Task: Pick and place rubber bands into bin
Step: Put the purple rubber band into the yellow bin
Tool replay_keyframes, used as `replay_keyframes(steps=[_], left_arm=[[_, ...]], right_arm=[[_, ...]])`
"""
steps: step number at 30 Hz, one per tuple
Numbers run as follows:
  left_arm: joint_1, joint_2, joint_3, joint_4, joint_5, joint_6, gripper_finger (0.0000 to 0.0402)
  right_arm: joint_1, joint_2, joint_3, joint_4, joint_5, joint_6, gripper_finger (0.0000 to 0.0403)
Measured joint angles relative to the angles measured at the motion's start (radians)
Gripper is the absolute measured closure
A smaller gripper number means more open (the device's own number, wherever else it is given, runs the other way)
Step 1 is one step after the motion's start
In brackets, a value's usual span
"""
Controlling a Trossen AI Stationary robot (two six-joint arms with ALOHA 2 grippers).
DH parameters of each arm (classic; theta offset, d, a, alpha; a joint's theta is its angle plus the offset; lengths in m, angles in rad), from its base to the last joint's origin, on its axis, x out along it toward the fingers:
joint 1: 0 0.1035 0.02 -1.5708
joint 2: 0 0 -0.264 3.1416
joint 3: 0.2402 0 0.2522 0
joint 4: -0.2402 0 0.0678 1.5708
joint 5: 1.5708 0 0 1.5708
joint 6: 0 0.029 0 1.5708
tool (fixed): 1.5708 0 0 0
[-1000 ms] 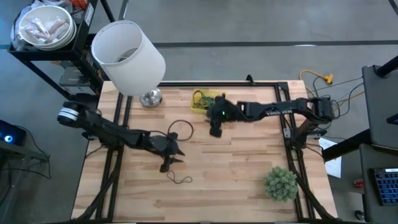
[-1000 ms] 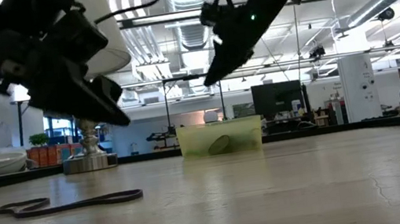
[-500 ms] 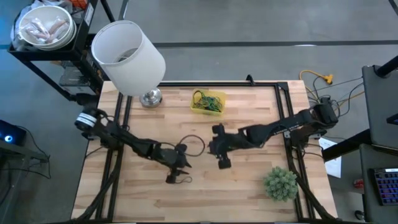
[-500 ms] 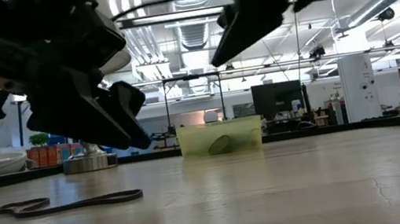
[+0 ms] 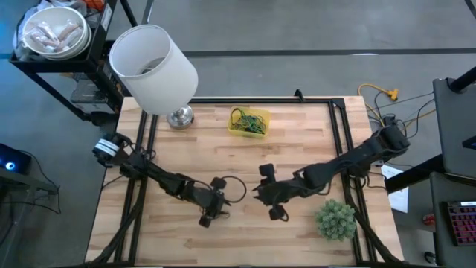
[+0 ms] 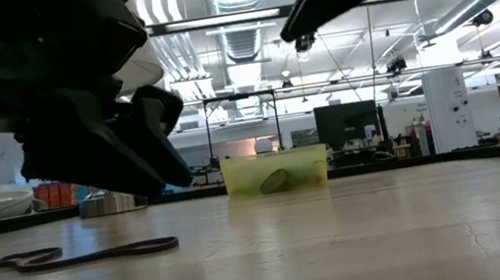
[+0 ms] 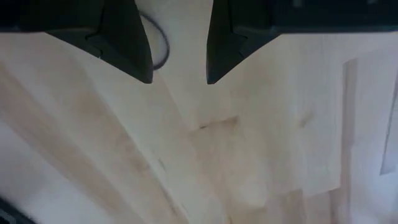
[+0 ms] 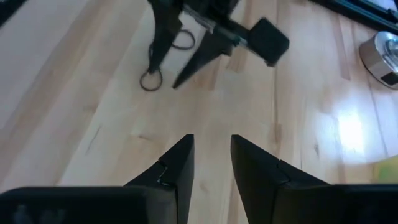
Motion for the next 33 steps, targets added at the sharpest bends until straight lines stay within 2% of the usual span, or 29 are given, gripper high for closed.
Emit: replay_keyframes(steps=[18,26,33], left_arm=[[0.001,0.145,0.059,-0.002,0.025,-0.087,0.0267],[0.003,0.143,0.058,-0.051,0.027,-0.16,0.0267],[0.004,0.145,0.056,-0.116,0.03,-0.165,0.0267]], right_arm=[[0.013,-0.013,-0.002,0.004,0.003,0.025,0.0326],[0.013,-0.013,-0.003,0.004,0.003,0.028,0.033],[0.013,-0.013,-0.005,0.004,0.003,0.029,0.033]])
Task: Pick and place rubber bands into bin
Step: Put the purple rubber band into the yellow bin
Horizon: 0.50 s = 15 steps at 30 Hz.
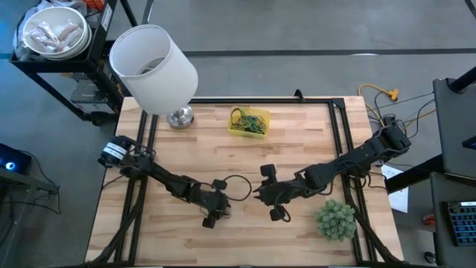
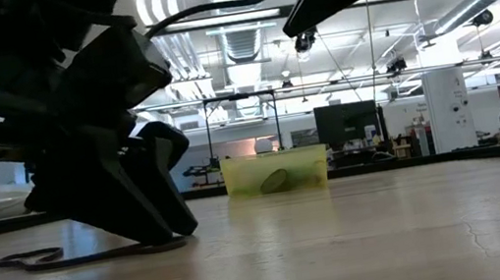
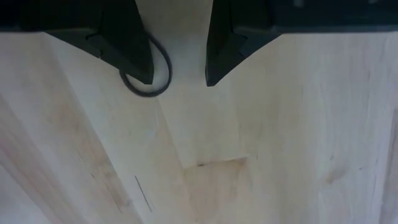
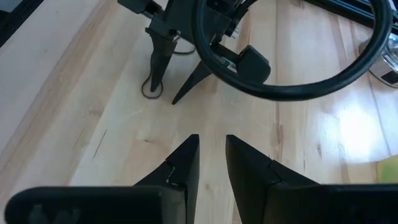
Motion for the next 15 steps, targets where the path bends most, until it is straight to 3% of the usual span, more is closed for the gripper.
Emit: replay_keyframes(steps=[7,15], left_arm=[[0.0,0.001,-0.004,-0.027,0.0,-0.002,0.0284],[0.002,0.0,-0.006,-0.06,0.014,0.021,0.0391]], right_arm=[[0.0,0.0,0.0,0.0,0.0,0.0,0.033],[0.0,0.0,0.0,0.0,0.0,0.0,0.033]])
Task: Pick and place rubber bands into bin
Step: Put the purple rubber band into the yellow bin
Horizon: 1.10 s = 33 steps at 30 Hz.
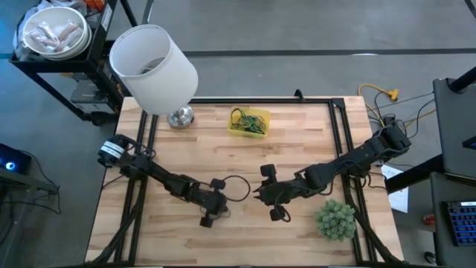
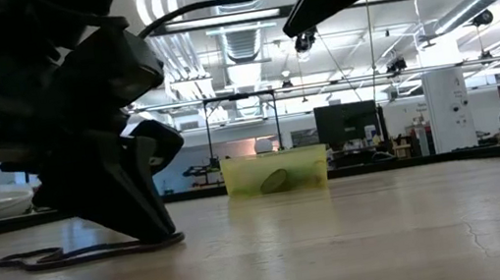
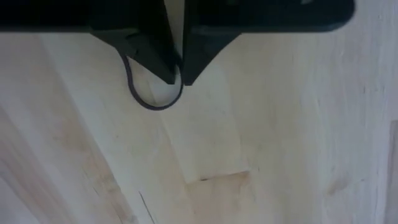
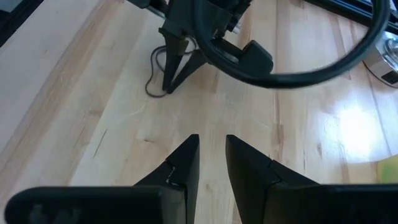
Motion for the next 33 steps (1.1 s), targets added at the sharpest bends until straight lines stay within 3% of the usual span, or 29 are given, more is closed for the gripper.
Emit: replay_keyframes(steps=[11,14,33], left_arm=[[-0.004,-0.051,0.013,-0.016,-0.118,0.041,0.04],[-0.013,-0.07,0.012,-0.026,-0.19,0.058,0.0401],[-0.12,-0.12,0.011,-0.087,-0.873,0.07,0.0401]], right_arm=[[0.0,0.0,0.0,0.0,0.0,0.0,0.033],[0.0,0.0,0.0,0.0,0.0,0.0,0.033],[0.0,0.0,-0.004,0.0,0.0,0.0,0.033]])
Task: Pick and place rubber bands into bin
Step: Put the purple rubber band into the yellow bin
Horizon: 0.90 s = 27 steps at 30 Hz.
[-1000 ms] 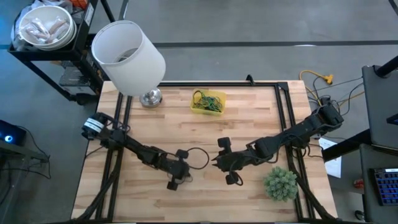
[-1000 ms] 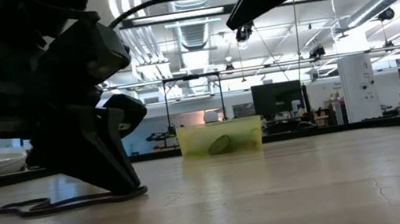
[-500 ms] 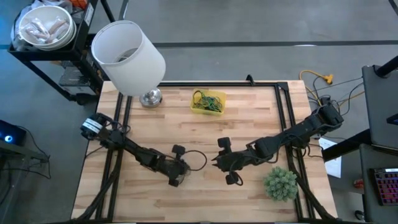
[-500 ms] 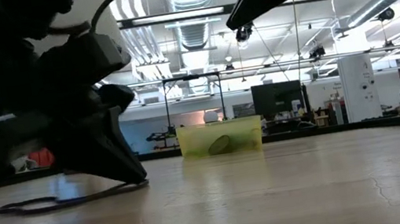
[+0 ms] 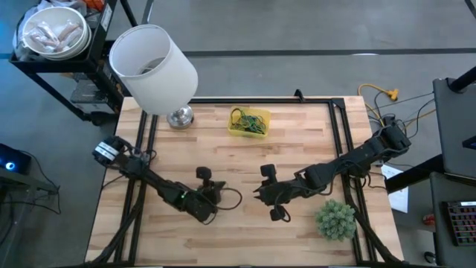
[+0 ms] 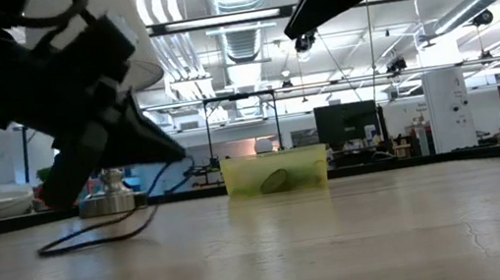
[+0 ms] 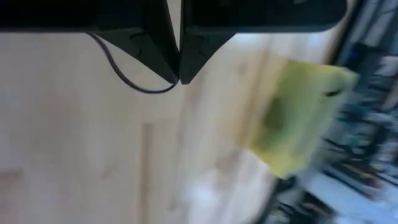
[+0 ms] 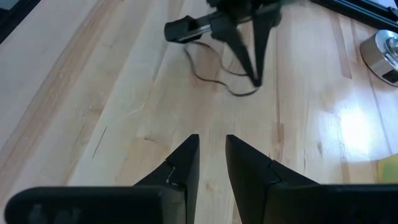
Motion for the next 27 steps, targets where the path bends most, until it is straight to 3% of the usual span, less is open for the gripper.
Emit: replay_keyframes(steps=[7,17,23,27], left_arm=[[-0.022,-0.034,0.035,0.009,-0.169,0.111,0.0401],[0.063,-0.123,0.076,0.022,-0.199,0.305,0.0401],[0.174,-0.193,0.079,0.032,-0.199,0.424,0.0401],[0.266,-0.237,0.076,0.087,-0.143,0.509,0.0401]], right_arm=[[0.0,0.0,-0.001,0.0,0.0,0.011,0.033],[0.0,0.0,-0.001,0.0,0.0,0.019,0.033],[0.0,0.0,-0.001,0.0,-0.001,0.019,0.033],[0.0,0.0,-0.001,0.0,-0.003,0.019,0.033]])
